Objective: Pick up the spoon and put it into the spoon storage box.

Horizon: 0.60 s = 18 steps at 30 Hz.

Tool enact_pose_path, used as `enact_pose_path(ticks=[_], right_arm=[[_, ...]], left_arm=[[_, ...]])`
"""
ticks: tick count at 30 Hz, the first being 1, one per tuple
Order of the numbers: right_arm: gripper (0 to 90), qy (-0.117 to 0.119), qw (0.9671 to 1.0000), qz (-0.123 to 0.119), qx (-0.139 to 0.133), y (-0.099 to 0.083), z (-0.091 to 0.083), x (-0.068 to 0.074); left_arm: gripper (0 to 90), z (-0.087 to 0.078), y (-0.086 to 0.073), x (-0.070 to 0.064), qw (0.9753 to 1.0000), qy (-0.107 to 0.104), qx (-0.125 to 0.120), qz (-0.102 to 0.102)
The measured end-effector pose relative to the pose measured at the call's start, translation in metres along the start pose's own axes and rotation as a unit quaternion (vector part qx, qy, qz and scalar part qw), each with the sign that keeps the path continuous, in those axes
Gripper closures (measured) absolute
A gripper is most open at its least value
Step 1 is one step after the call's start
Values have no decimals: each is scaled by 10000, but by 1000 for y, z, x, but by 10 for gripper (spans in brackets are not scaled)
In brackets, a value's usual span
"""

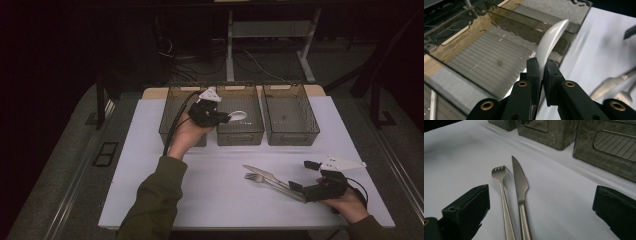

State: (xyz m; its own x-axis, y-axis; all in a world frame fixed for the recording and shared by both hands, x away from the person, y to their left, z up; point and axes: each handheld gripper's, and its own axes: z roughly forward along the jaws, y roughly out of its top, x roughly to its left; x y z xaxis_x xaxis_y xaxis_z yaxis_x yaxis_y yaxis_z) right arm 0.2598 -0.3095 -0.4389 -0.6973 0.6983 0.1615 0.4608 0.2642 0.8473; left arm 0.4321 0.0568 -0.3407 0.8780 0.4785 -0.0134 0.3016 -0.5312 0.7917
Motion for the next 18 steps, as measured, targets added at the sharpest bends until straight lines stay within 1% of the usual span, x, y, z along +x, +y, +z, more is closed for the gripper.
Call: enact_pose_path(ticks=[4,5,7,9,10,11,12,15,18], right_arm=[[10,4,10000,4,-11,0,0,0],[9,4,10000,6,-13,0,0,-1],[10,6,10000,6,-14,0,0,-1],[10,7,10000,-9,-17,0,0,-1],[10,13,10000,6,-11,0,-1,-1],[10,22,10000,9,-15,0,-1,-1],[10,17,10000,-2,-29,0,-1,-1],[10,18,10000,19,-36,0,-2,-1],[9,15,10000,20,-39,0,-2,-1]], left_arm=[[825,12,9,4,10000,46,30,-5],[826,16,12,4,10000,46,24,-47],[825,22,17,6,9999,39,99,-8],[825,30,20,6,9999,42,91,-33],[825,34,22,6,9999,49,112,-13],[825,38,23,6,9999,42,90,-72],[825,41,25,7,9999,32,156,-40],[825,52,27,7,9998,46,195,-59],[825,61,28,9,9995,81,297,-78]])
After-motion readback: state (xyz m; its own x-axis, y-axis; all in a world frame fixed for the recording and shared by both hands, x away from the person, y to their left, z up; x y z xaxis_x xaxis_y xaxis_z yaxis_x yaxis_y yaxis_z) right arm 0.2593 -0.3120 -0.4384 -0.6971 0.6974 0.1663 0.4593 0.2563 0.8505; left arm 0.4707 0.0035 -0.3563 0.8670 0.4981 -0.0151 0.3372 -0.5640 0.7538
